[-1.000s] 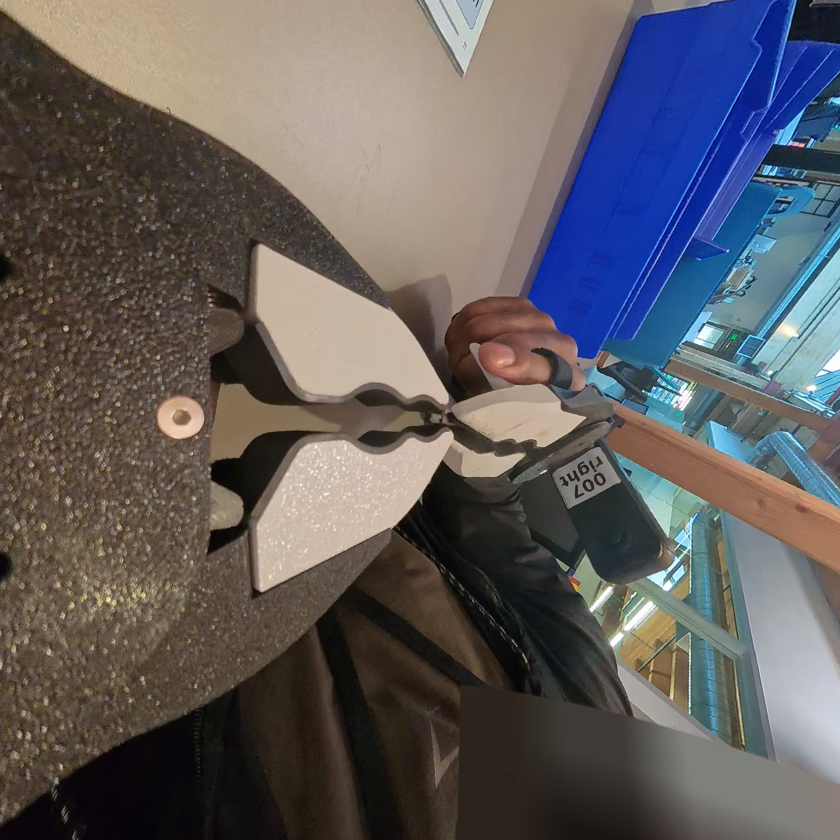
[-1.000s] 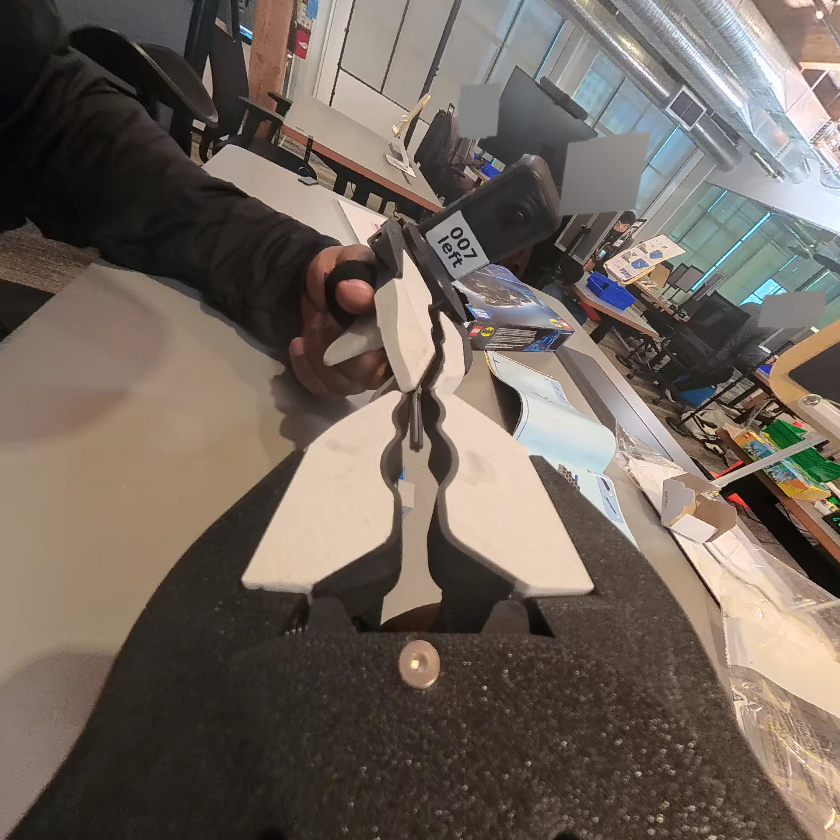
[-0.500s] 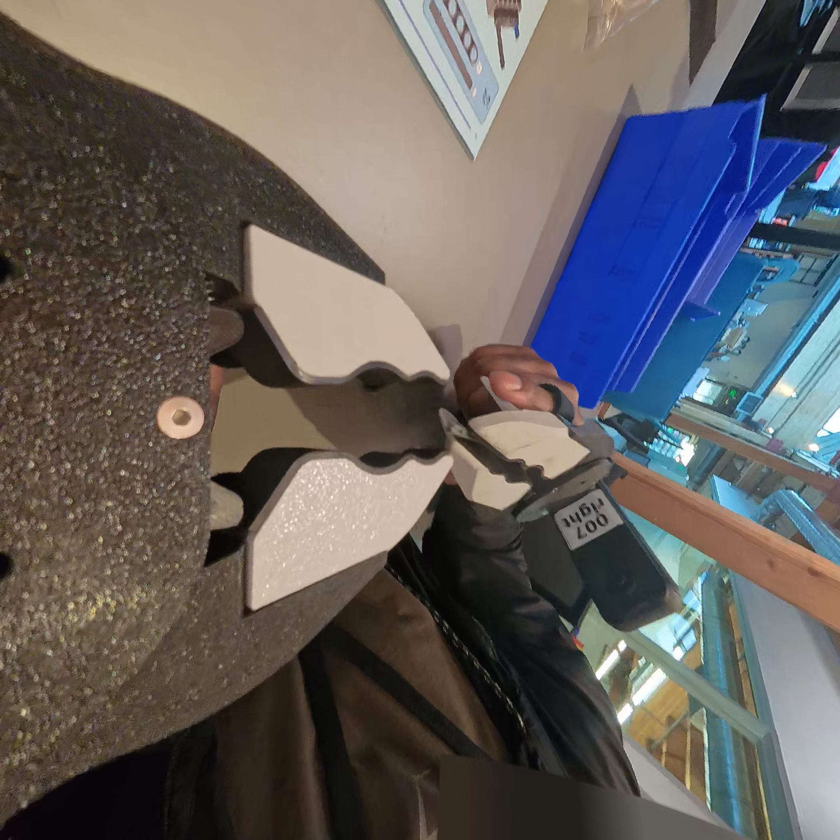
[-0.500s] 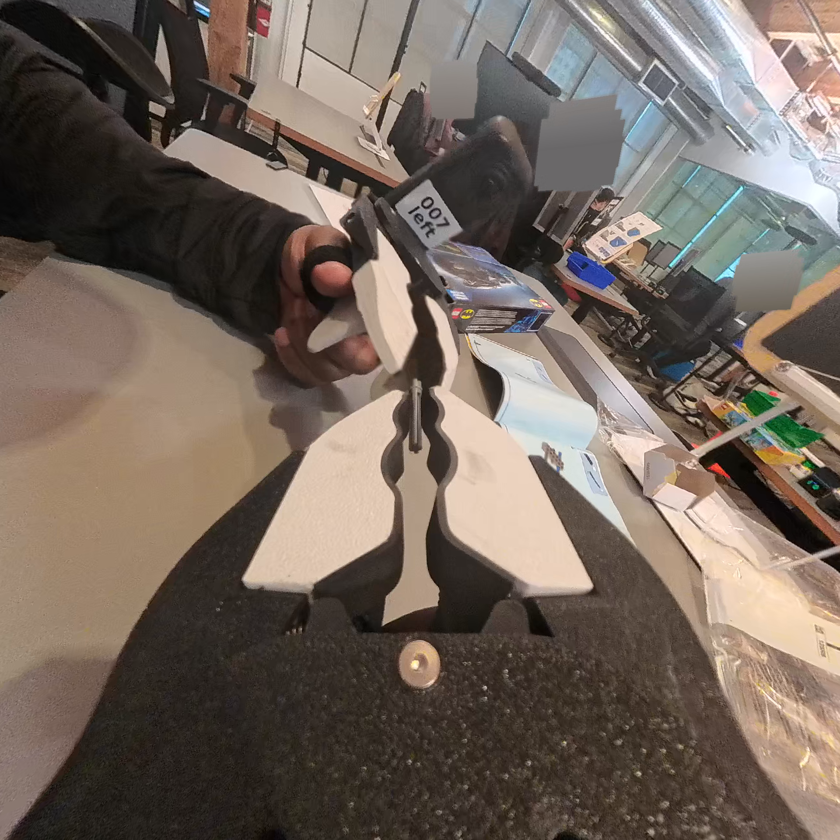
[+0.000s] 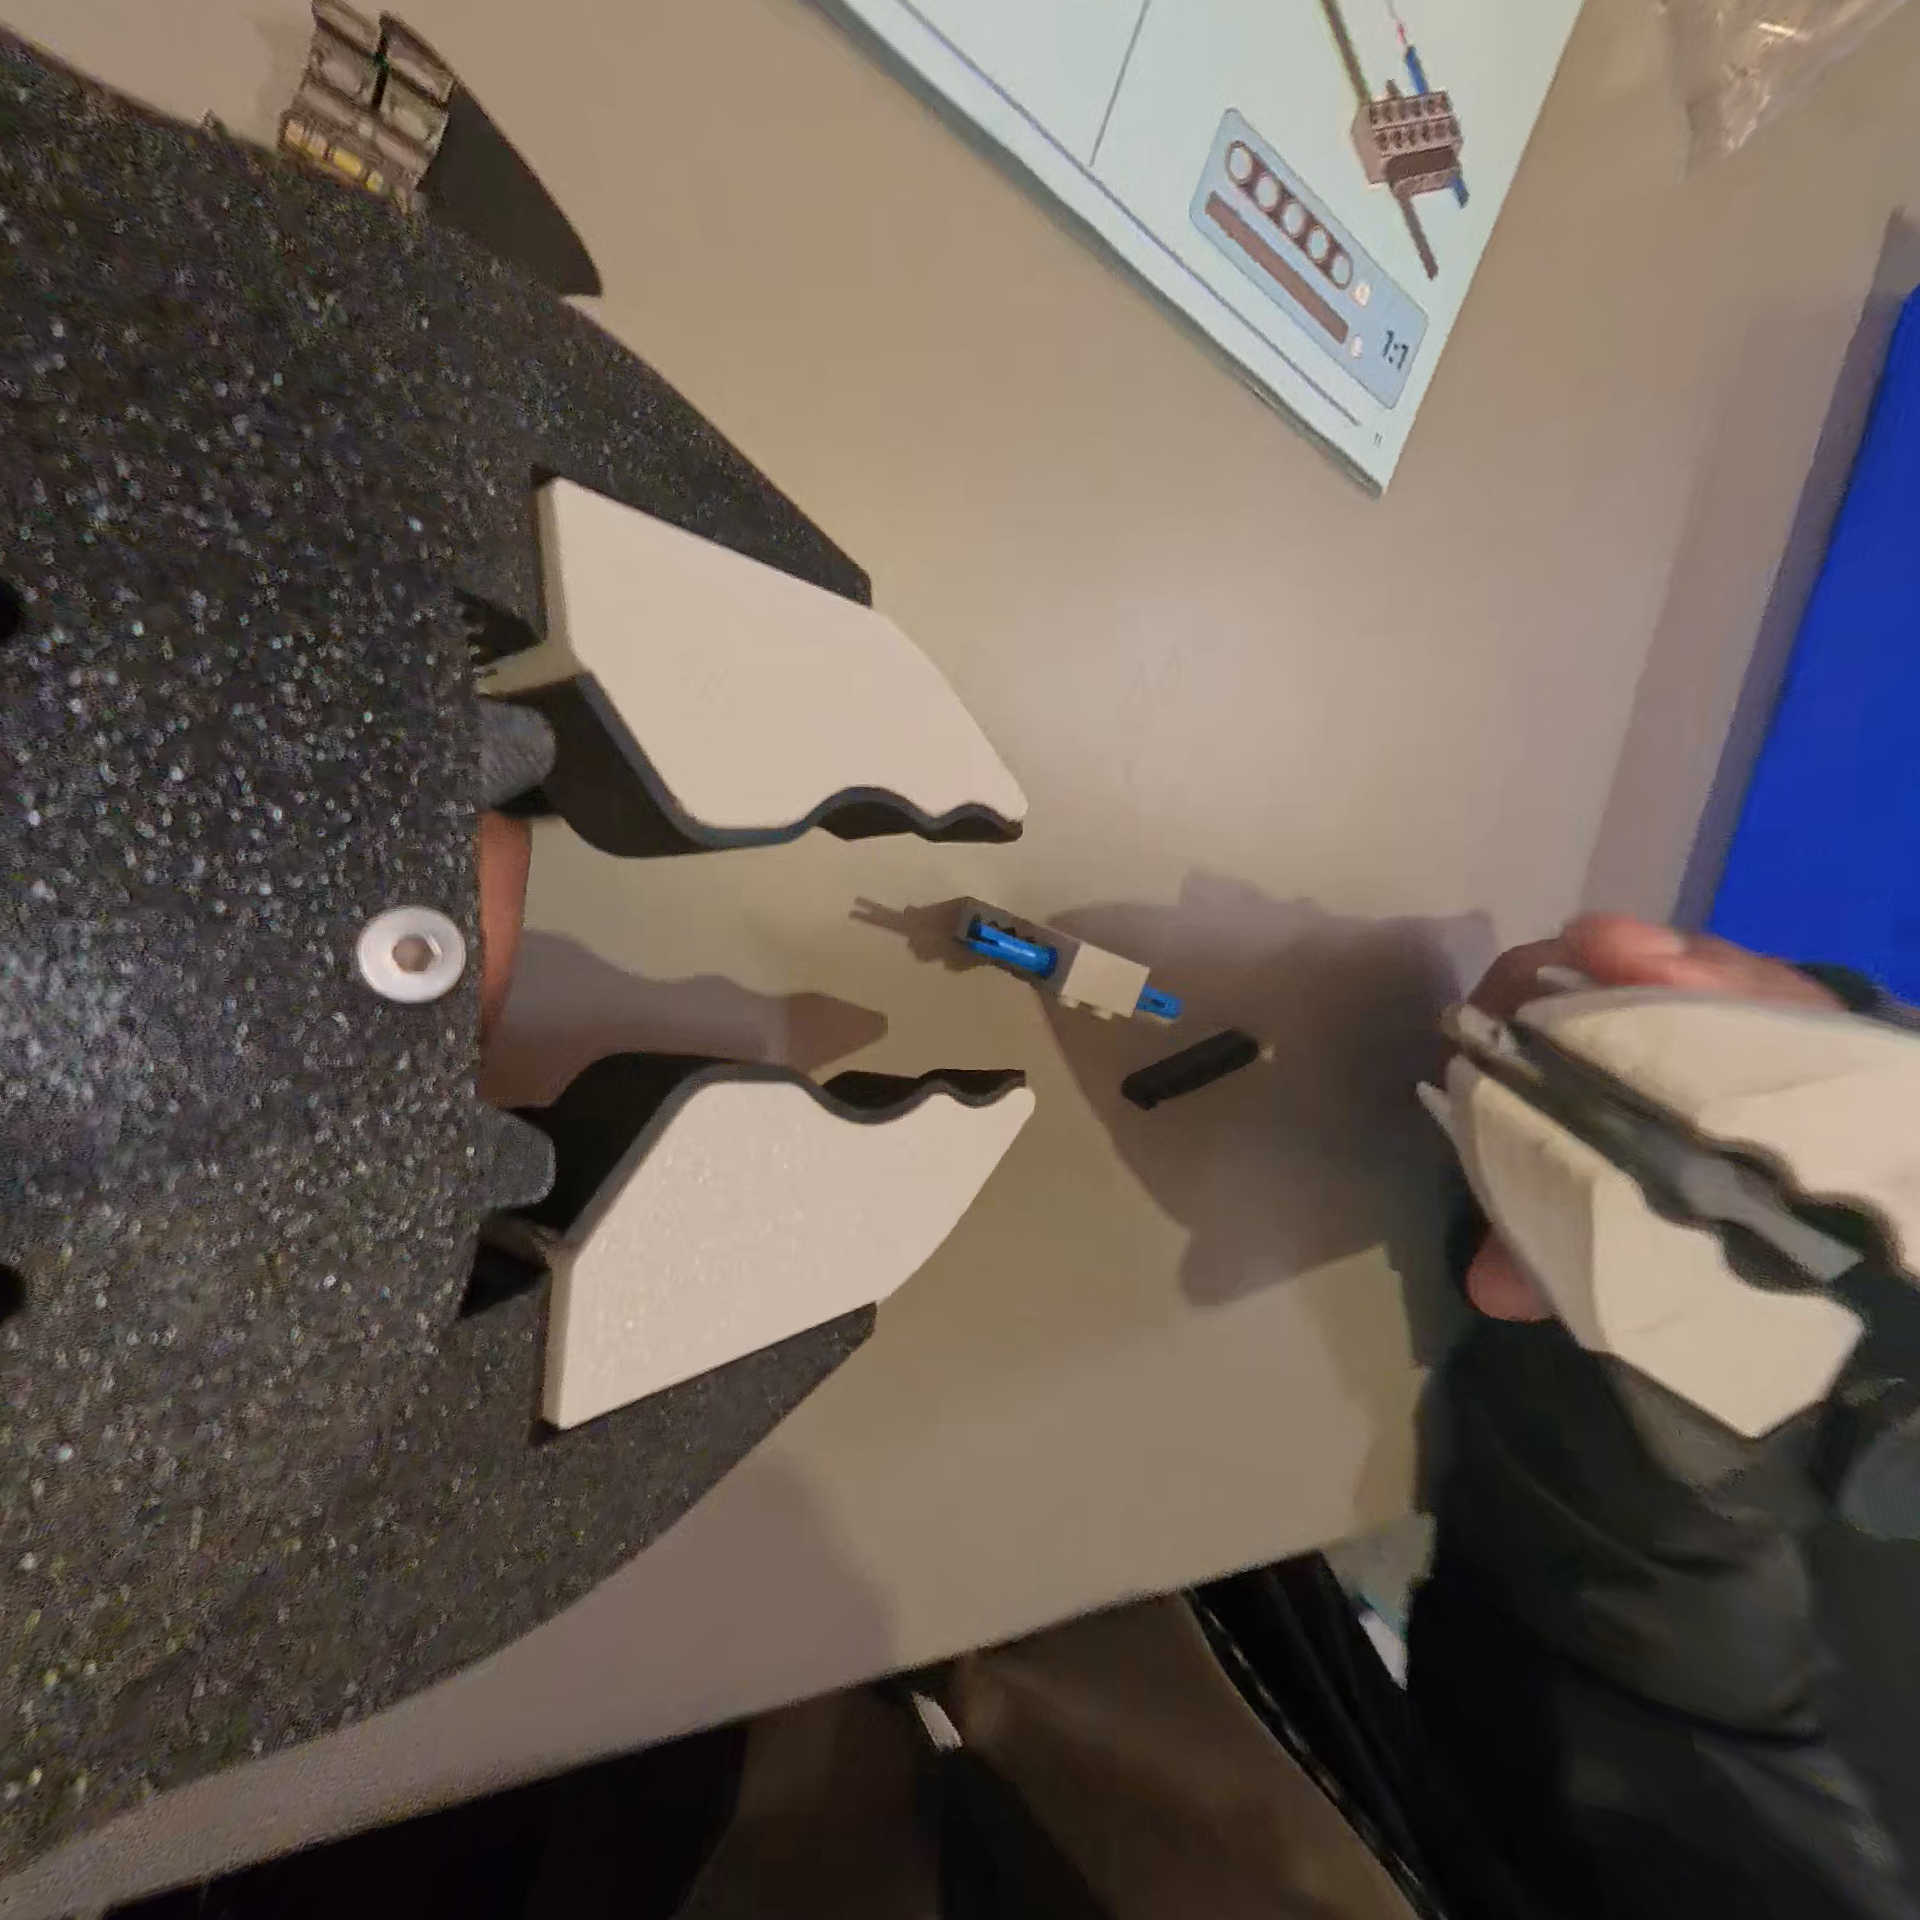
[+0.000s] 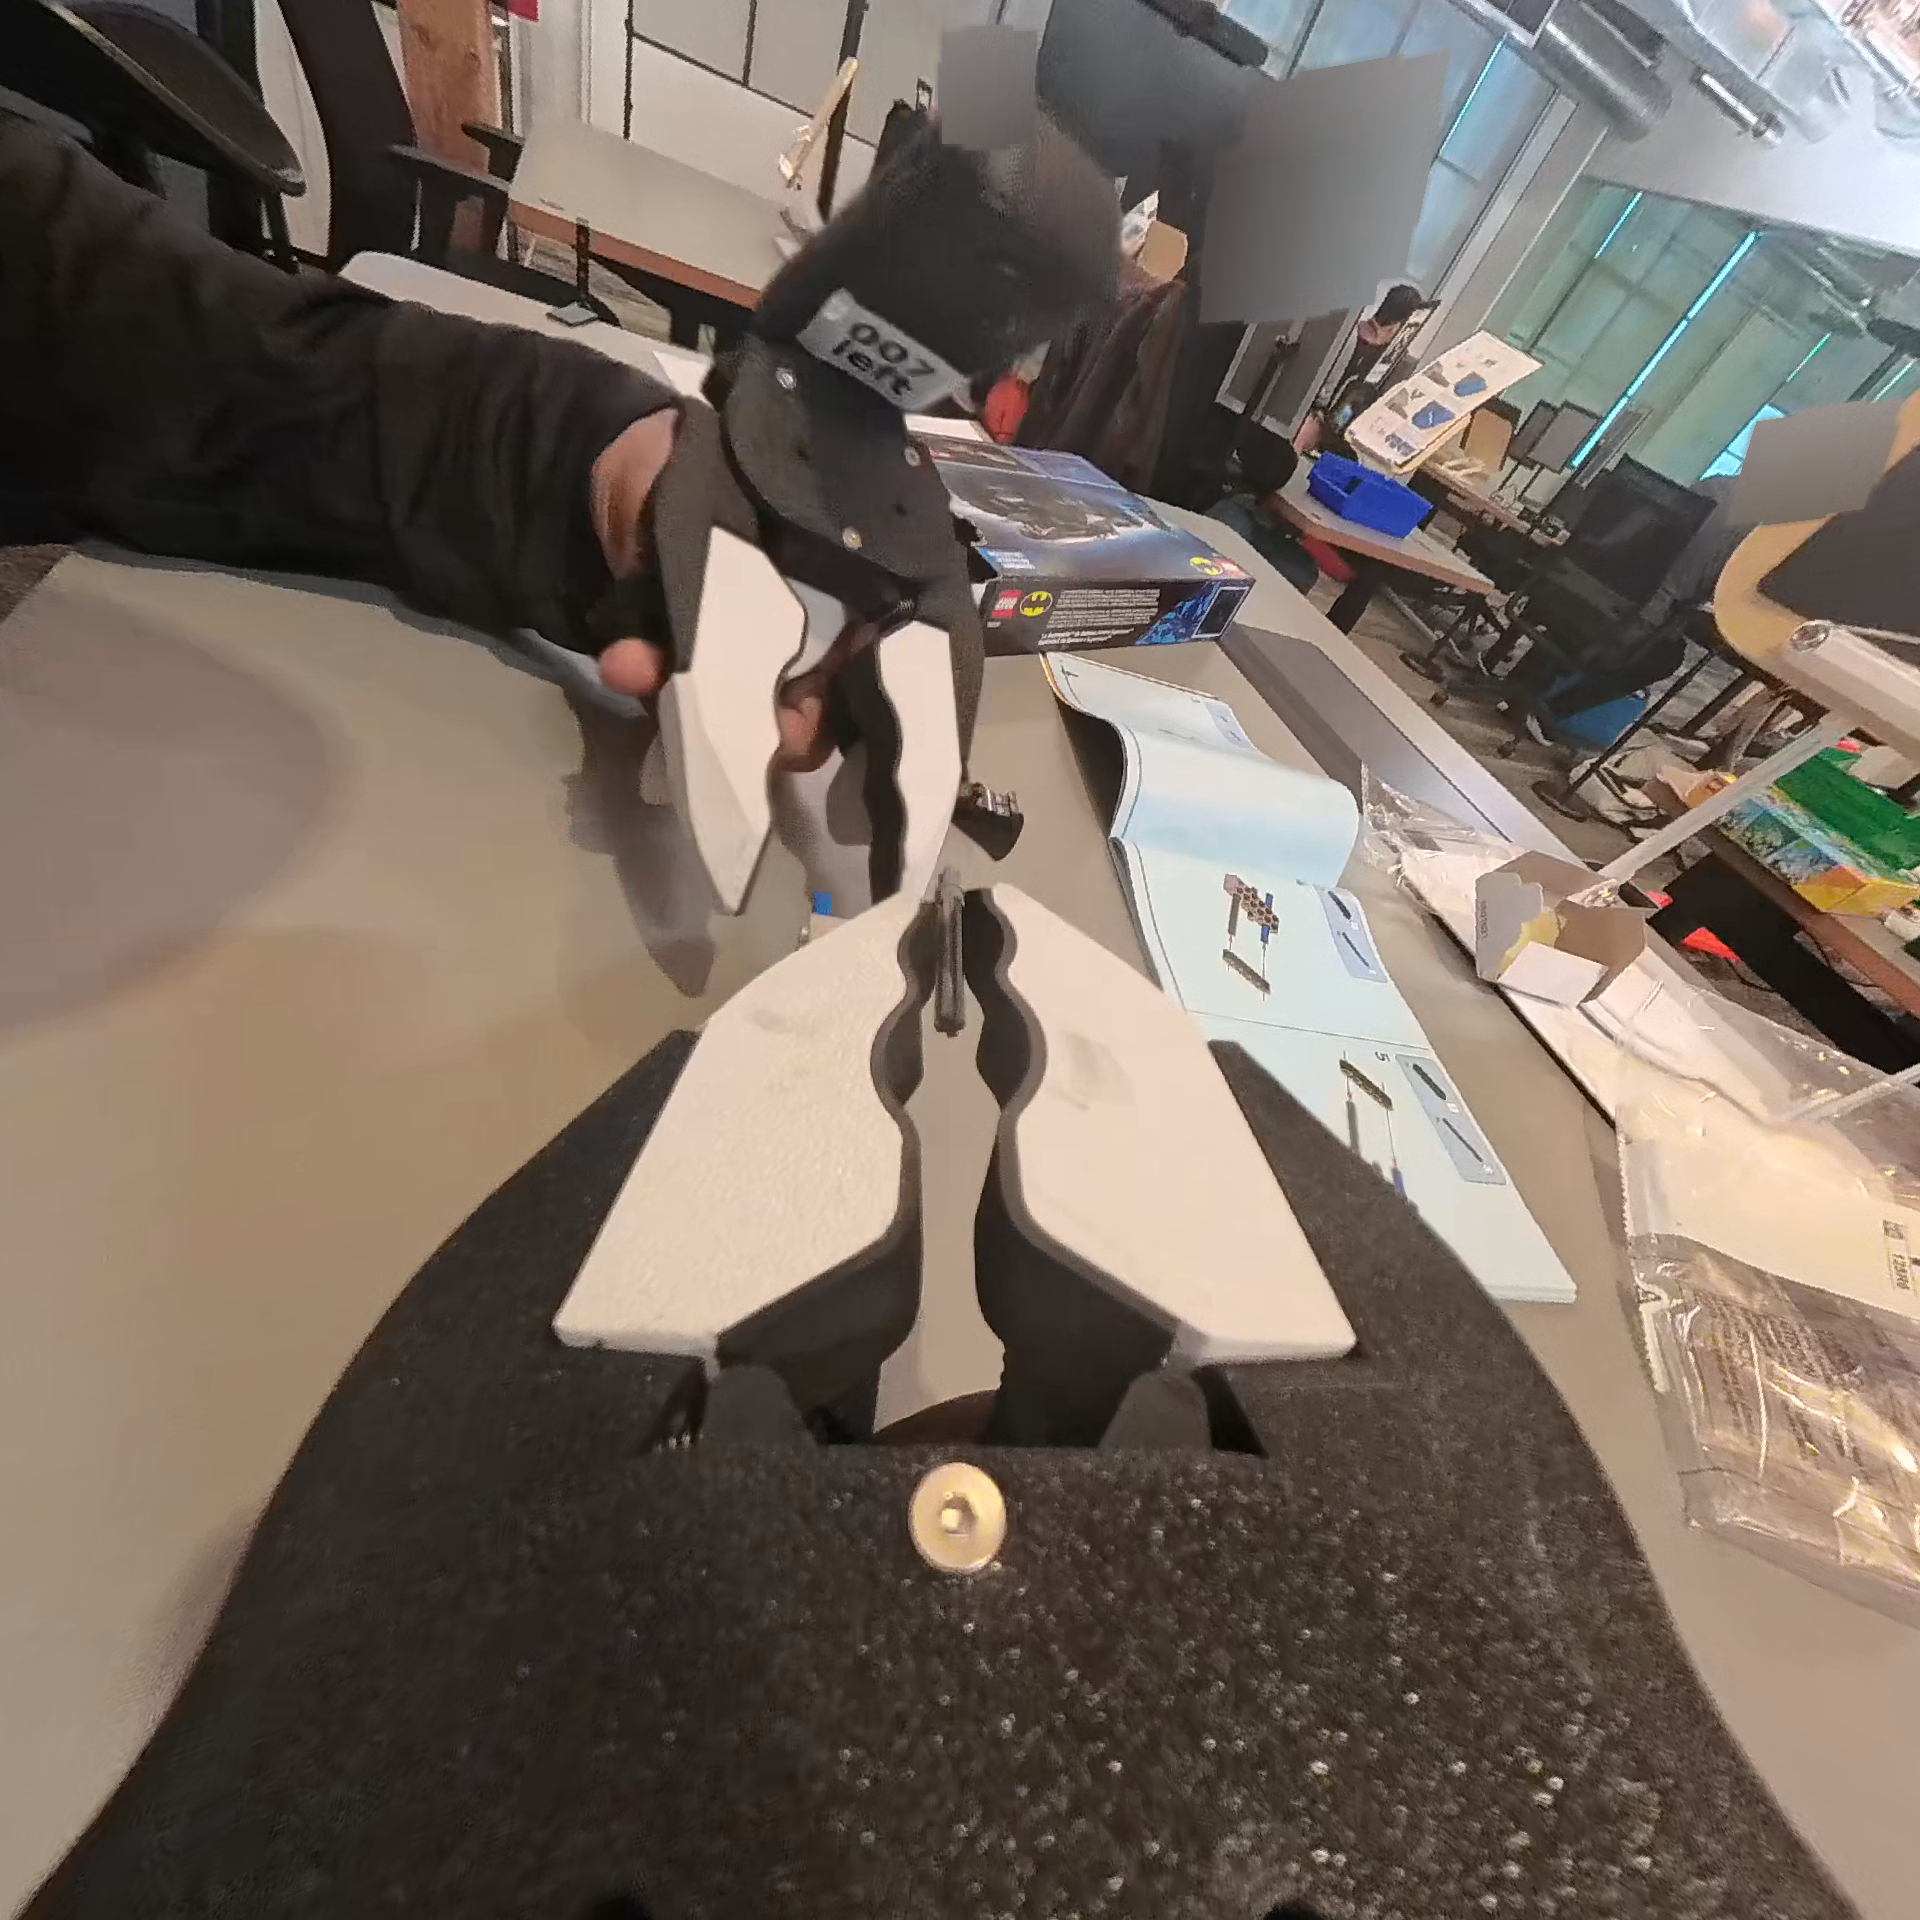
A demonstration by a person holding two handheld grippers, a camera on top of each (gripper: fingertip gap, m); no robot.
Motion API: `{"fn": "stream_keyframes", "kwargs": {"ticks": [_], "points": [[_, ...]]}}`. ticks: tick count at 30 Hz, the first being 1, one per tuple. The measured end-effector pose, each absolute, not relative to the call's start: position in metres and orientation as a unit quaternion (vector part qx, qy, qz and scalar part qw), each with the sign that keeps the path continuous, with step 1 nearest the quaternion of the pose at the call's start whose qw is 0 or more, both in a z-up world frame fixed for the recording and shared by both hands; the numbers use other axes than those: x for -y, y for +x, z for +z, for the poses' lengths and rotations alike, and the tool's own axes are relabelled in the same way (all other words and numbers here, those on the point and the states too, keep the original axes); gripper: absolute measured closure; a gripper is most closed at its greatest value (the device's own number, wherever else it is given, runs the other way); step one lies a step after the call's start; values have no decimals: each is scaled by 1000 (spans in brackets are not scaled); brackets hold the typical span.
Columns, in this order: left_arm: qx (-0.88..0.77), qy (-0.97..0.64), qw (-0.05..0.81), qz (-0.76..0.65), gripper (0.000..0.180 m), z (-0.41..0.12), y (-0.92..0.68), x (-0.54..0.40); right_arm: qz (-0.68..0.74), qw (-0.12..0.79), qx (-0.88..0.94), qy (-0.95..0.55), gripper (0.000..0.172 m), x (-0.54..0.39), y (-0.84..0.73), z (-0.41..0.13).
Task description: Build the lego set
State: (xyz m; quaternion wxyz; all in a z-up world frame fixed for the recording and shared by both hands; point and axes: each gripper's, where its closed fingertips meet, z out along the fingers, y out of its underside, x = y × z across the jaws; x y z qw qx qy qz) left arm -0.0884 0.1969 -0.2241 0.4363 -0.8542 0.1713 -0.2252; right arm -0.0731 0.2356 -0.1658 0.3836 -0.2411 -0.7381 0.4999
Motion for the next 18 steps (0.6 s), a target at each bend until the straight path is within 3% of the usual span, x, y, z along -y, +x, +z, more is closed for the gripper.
{"fn": "stream_keyframes", "kwargs": {"ticks": [7, 11, 15, 18], "points": [[-225, -877, 398, -146, 144, -244, -82, -208, 473, 366, 763, -244, 167, -236, -75, -182], [-239, -896, 357, -111, 164, -260, -81, -210, 471, 356, 768, -248, 167, -238, -75, -186], [-239, -892, 366, -119, 170, -257, -79, -211, 467, 339, 773, -263, 167, -242, -76, -190], [-209, -864, 421, -181, 169, -233, -78, -211, 471, 308, 778, -281, 167, -243, -75, -194]]}}
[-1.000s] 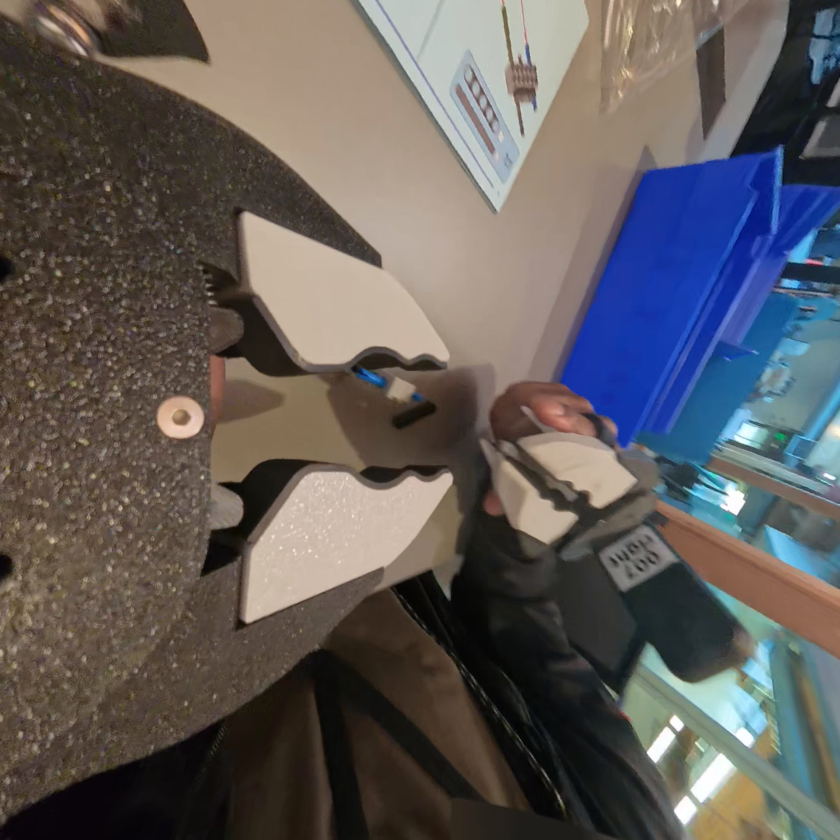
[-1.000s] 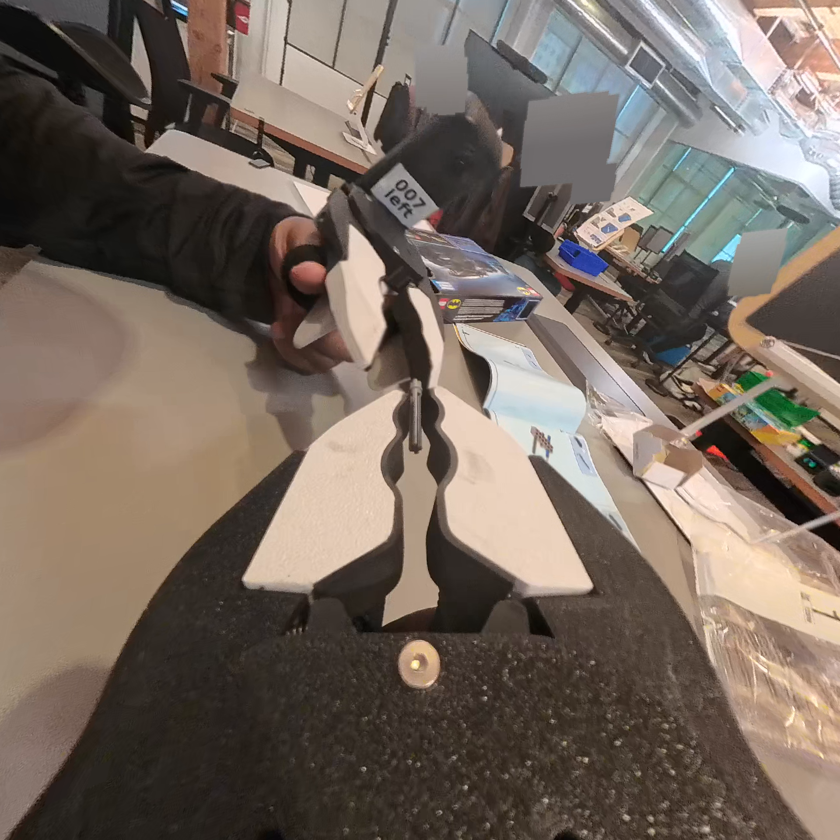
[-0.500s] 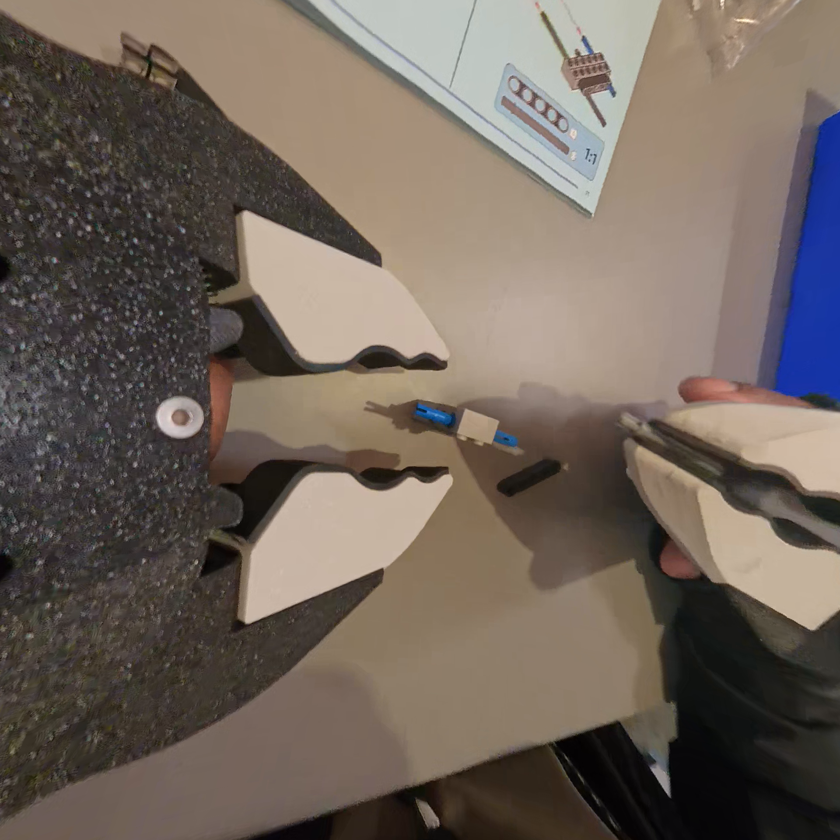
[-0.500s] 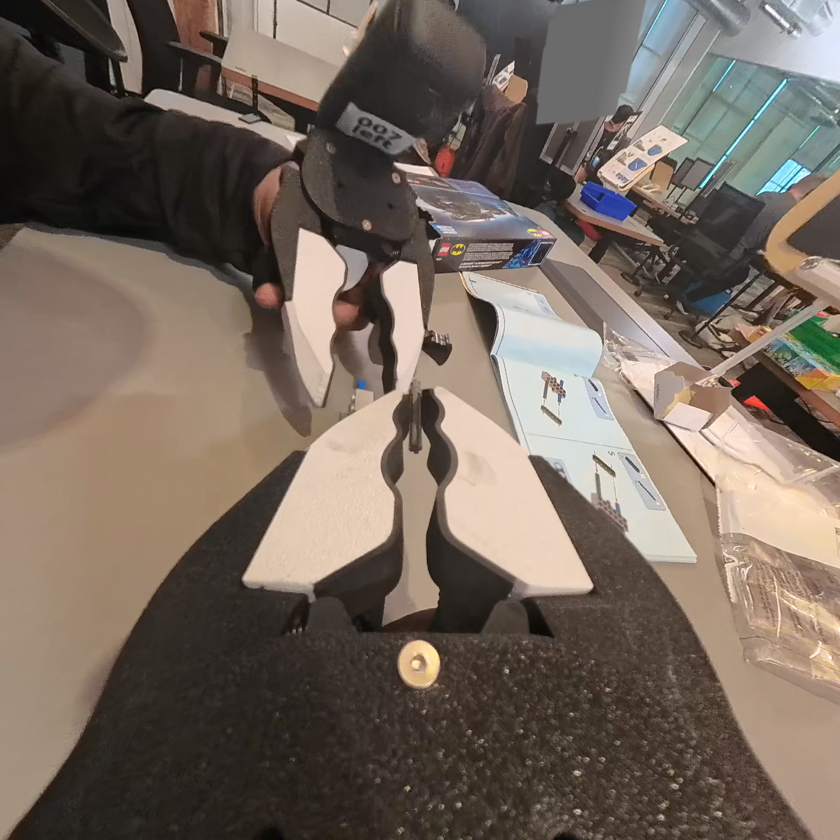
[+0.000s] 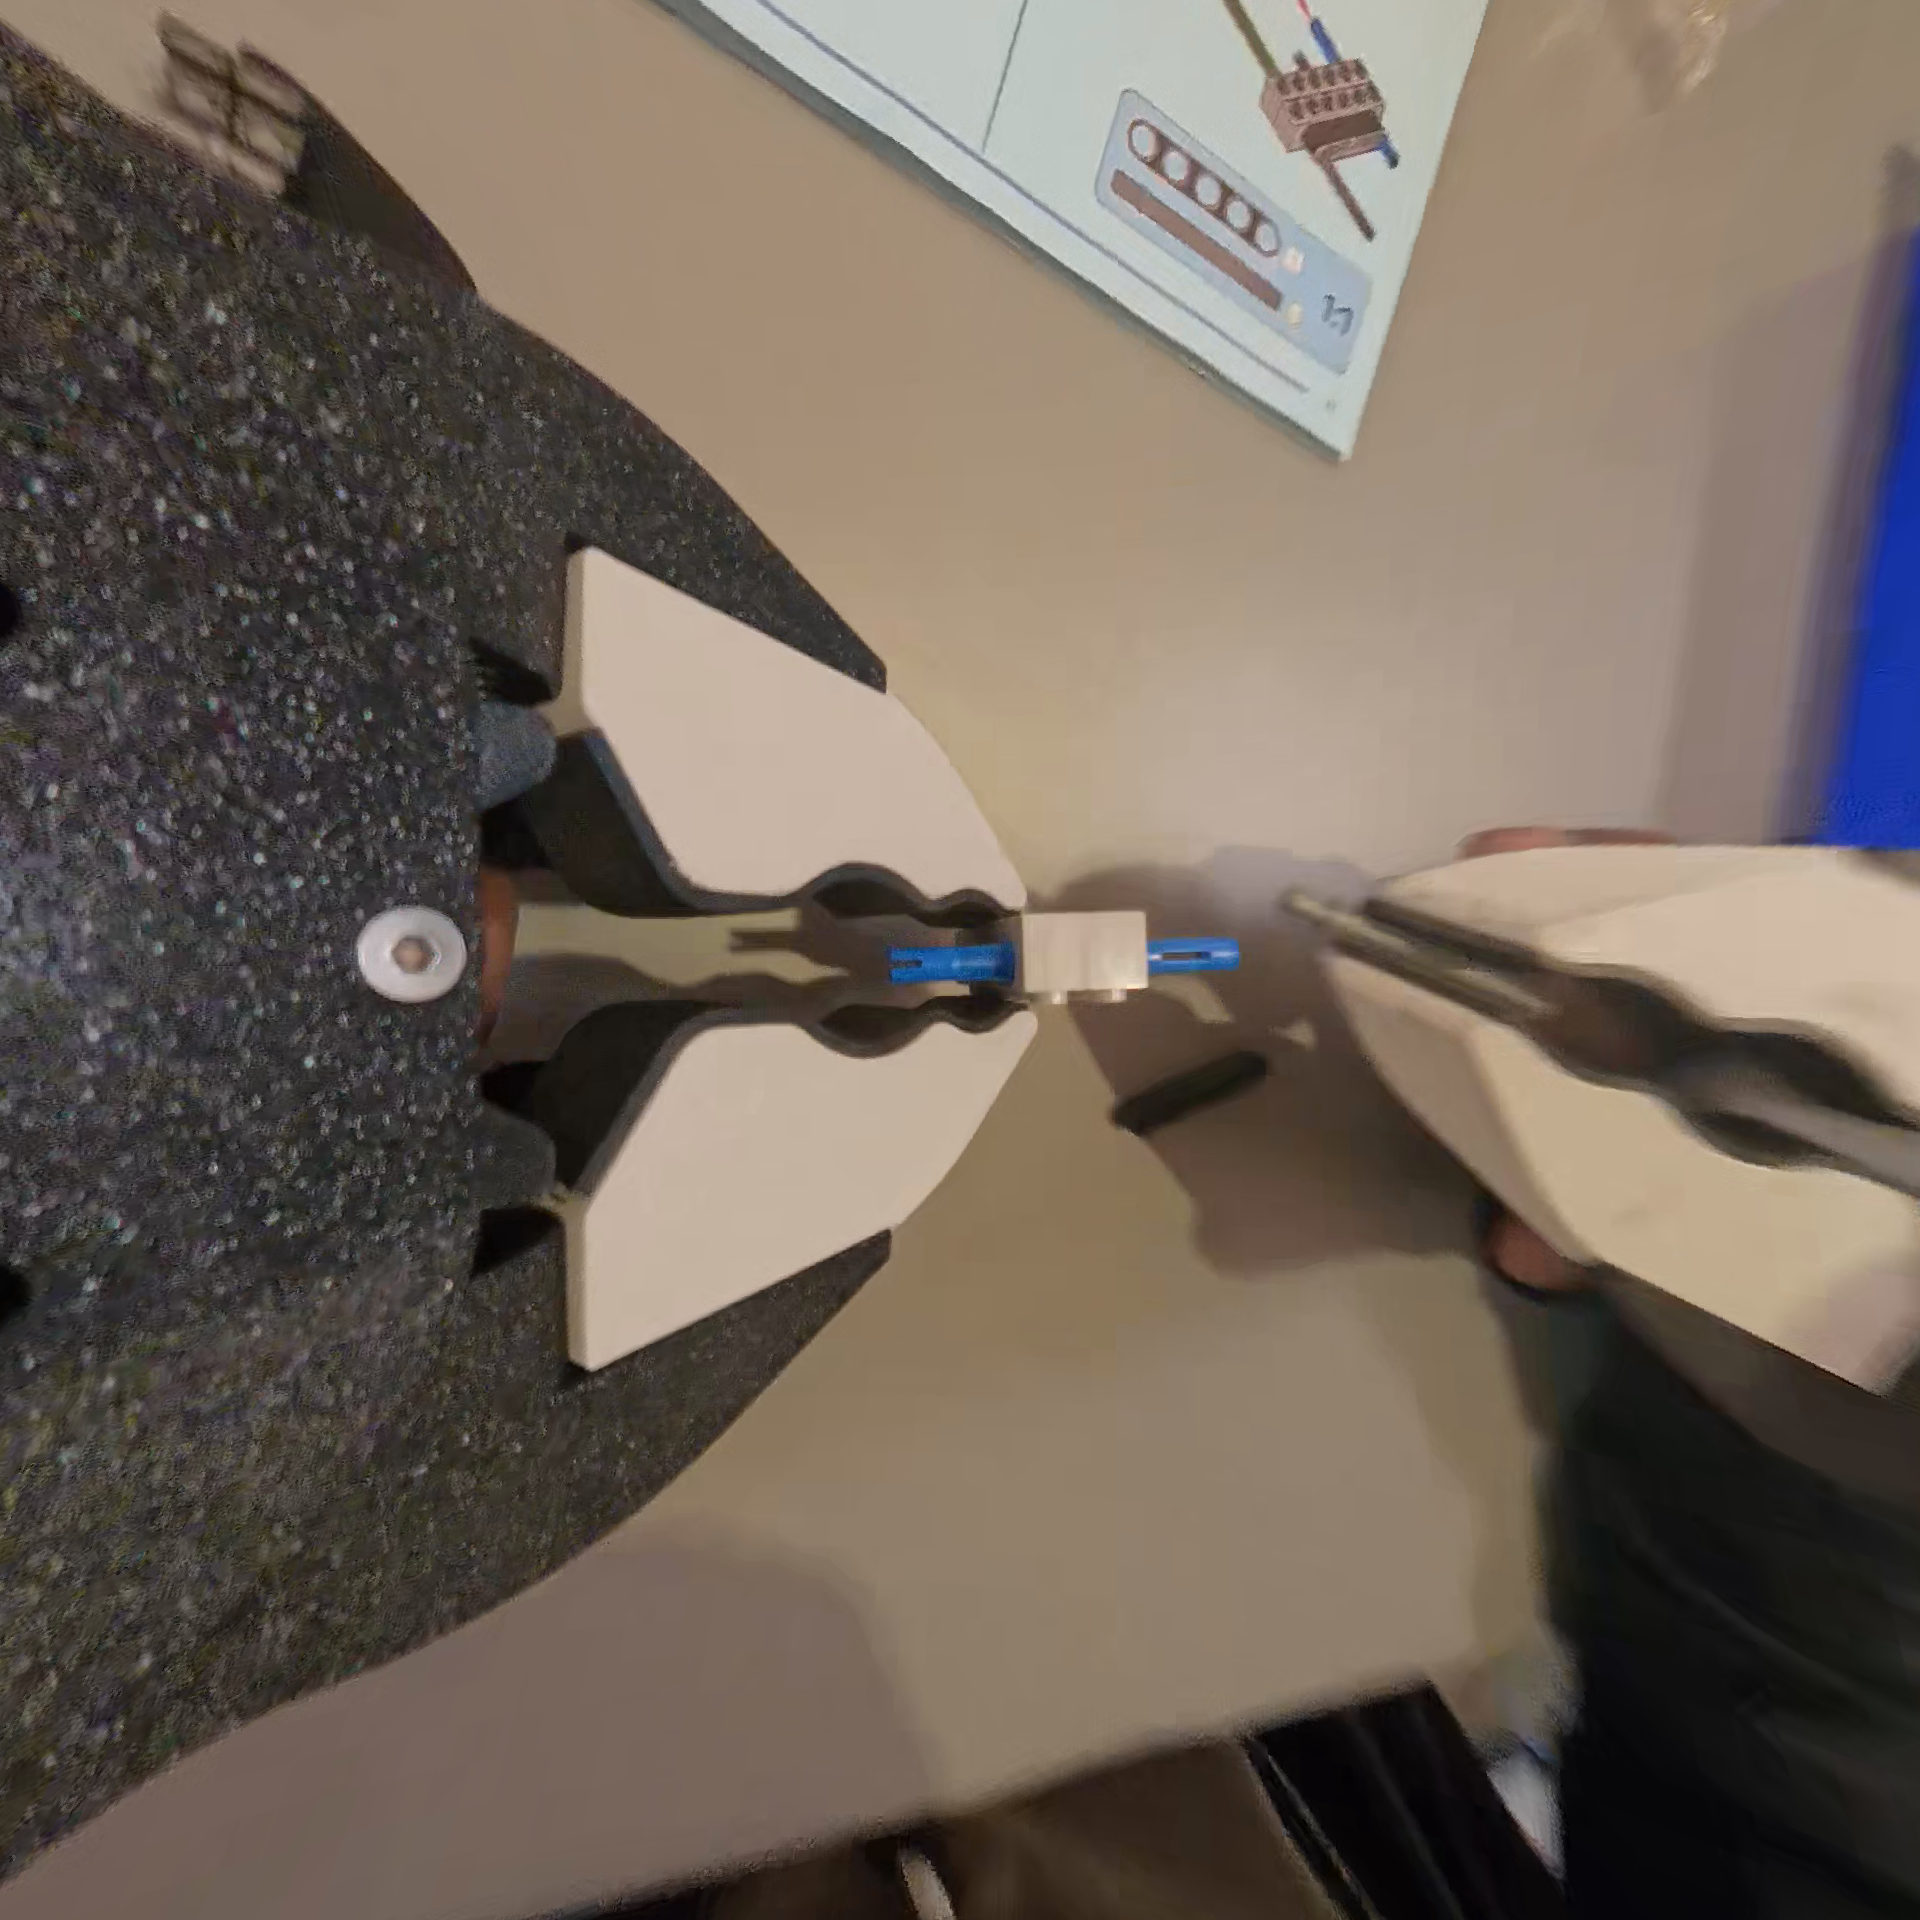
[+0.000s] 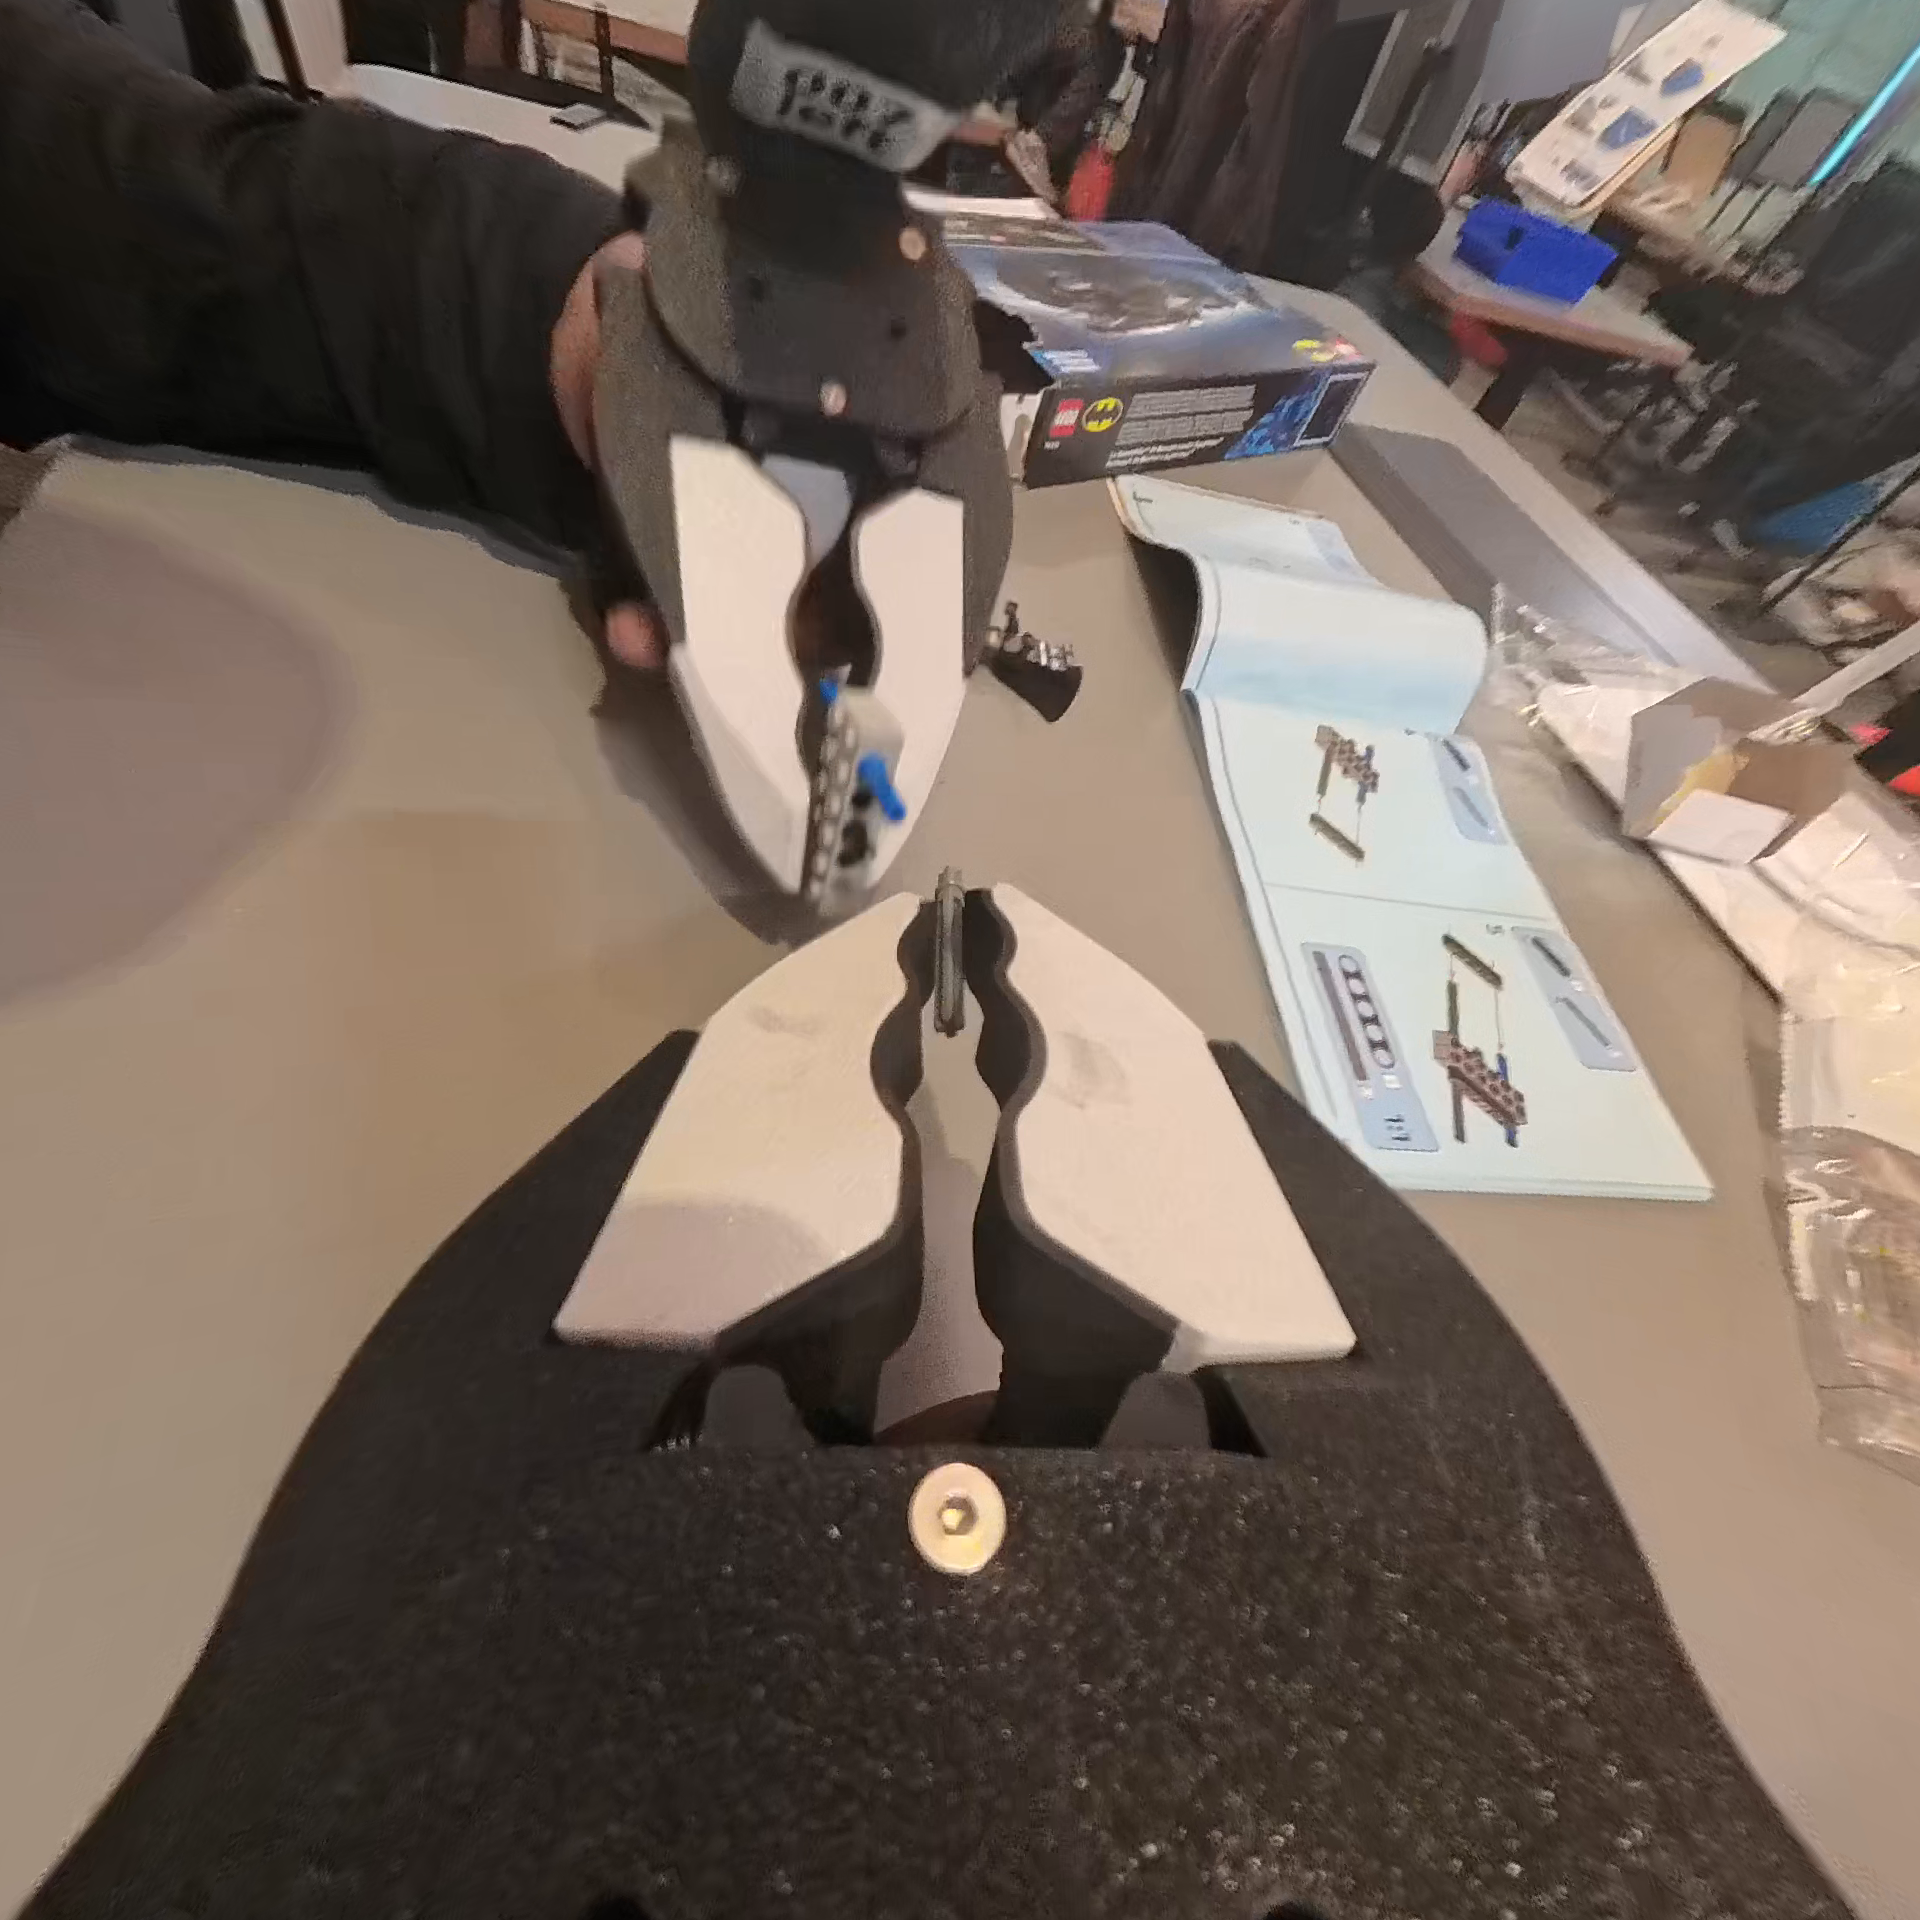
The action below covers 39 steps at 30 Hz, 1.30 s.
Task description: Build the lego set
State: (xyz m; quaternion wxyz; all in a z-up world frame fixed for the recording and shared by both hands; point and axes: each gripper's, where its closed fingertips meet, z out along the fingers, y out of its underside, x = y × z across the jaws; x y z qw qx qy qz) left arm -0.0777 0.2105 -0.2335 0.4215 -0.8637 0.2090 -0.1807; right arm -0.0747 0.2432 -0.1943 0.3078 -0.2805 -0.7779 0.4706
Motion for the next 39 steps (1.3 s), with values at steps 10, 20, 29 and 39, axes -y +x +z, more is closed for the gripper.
{"fn": "stream_keyframes", "kwargs": {"ticks": [10, 20, 29, 39], "points": [[-200, -802, 484, -288, 169, -200, -64, -199, 532, 188, 775, -283, 167, -215, -59, -192], [-230, -796, 477, -293, 169, -201, -52, -196, 549, 145, 777, -271, 167, -203, -50, -193], [-245, -792, 475, -294, 169, -201, -46, -194, 552, 147, 777, -265, 167, -198, -49, -192], [-246, -796, 473, -287, 169, -202, -45, -195, 543, 155, 781, -266, 166, -196, -50, -195]]}}
